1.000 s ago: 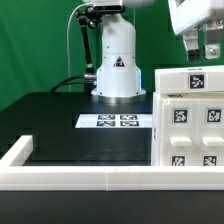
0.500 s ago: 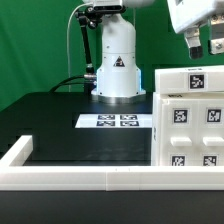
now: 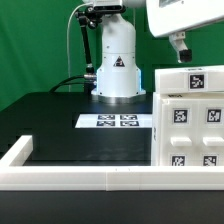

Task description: Assemble cabinet

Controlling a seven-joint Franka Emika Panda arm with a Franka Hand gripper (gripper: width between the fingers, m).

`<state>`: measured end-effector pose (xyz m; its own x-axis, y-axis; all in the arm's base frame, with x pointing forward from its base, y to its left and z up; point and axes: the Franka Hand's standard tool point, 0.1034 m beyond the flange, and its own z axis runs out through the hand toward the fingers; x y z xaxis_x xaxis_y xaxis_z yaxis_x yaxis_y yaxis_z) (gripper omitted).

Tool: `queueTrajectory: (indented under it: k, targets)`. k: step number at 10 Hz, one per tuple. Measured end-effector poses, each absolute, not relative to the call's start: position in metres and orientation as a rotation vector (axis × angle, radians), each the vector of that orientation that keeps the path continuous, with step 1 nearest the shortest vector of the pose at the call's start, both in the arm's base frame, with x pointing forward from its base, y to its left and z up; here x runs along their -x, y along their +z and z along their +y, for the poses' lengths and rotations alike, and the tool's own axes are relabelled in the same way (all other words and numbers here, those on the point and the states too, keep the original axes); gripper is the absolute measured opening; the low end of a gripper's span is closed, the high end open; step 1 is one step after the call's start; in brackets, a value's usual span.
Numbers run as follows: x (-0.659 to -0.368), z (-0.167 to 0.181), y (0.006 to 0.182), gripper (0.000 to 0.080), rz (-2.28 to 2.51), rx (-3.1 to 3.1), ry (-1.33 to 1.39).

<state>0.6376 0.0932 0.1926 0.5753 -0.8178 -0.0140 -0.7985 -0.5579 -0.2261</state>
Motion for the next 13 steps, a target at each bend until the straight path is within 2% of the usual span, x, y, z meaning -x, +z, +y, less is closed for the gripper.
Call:
queueTrajectory:
  k: [7,13]
  targets:
    - [-0.6355,0.0945,0.1932,0.0796,0.697,2.883,-0.167]
    - [-0.6398,0.0934,0.1863,0.0796,-0.240,3.027,-0.271]
